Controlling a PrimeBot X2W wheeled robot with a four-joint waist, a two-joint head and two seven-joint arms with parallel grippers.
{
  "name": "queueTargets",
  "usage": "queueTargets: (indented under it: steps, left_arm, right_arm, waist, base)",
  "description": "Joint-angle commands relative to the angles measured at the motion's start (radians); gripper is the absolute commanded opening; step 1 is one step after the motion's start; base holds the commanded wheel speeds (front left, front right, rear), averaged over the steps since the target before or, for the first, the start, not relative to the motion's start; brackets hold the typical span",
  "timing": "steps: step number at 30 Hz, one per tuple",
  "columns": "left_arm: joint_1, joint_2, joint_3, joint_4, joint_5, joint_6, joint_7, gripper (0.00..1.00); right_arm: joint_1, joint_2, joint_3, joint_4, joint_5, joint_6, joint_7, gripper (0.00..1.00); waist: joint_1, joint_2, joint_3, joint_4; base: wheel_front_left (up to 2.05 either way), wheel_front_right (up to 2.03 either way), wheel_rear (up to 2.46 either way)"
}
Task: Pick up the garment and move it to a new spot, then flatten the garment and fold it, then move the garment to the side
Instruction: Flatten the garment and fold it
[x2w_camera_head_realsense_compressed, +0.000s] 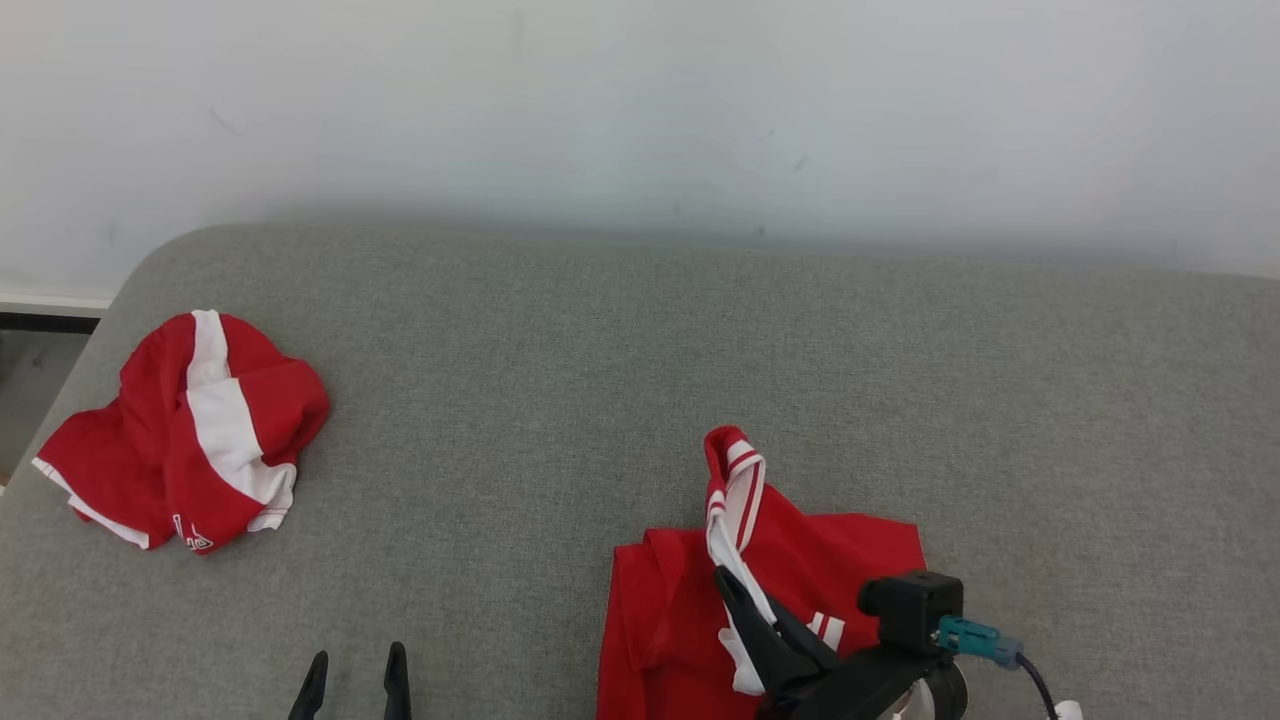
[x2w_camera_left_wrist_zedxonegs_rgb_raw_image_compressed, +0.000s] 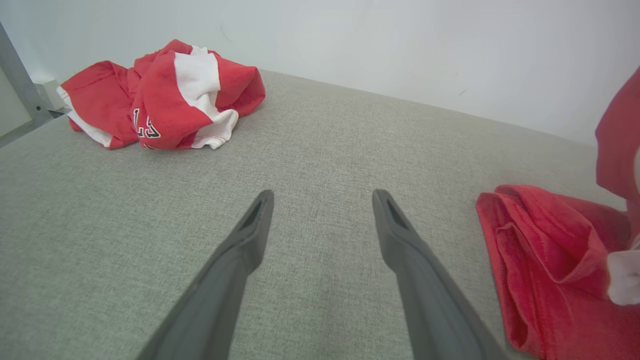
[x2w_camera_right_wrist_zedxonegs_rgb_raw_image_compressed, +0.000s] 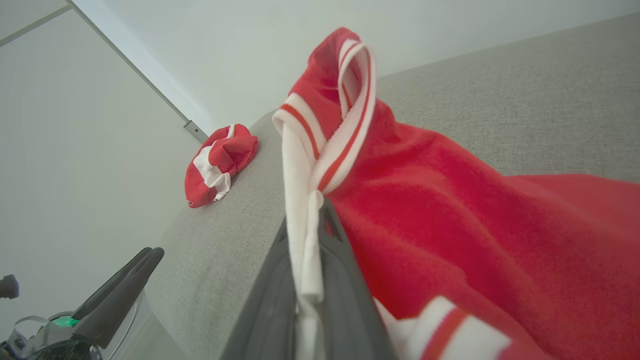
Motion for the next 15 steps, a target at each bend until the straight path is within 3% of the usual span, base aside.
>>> queueTargets:
  steps: [1, 12, 14, 15]
  left_arm:
    - [-0.015, 0.001, -0.004, 0.002, -0.008, 0.003, -0.003, 1.00]
    - [-0.021, 0.001, -0.028, 0.019, -0.026, 0.013, -0.003, 1.00]
    - [-0.025, 0.000, -0.027, 0.022, -0.029, 0.015, -0.003, 1.00]
    - [-0.024, 0.000, -0.026, 0.022, -0.029, 0.015, -0.003, 1.00]
  right_arm:
    - [-0.016, 0.009, 0.011, 0.026, -0.008, -0.002, -0.015, 0.00]
    - [-0.103, 0.019, 0.103, 0.278, 0.065, -0.002, -0.113, 0.00]
    - [-0.127, 0.019, 0.145, 0.304, 0.114, -0.002, -0.143, 1.00]
    - [-0.134, 0.020, 0.159, 0.304, 0.133, -0.002, -0.153, 1.00]
  waist:
    - [0.0000, 0.0000, 0.005, 0.013]
    - [0.0000, 0.0000, 0.009, 0.040]
    - [0.0000, 0.0000, 0.008, 0.043]
    - [0.0000, 0.0000, 0.007, 0.043]
  base:
    - [0.00, 0.00, 0.00]
    - [0.00, 0.00, 0.00]
    - [0.00, 0.00, 0.00]
    - [0.00, 0.00, 0.00]
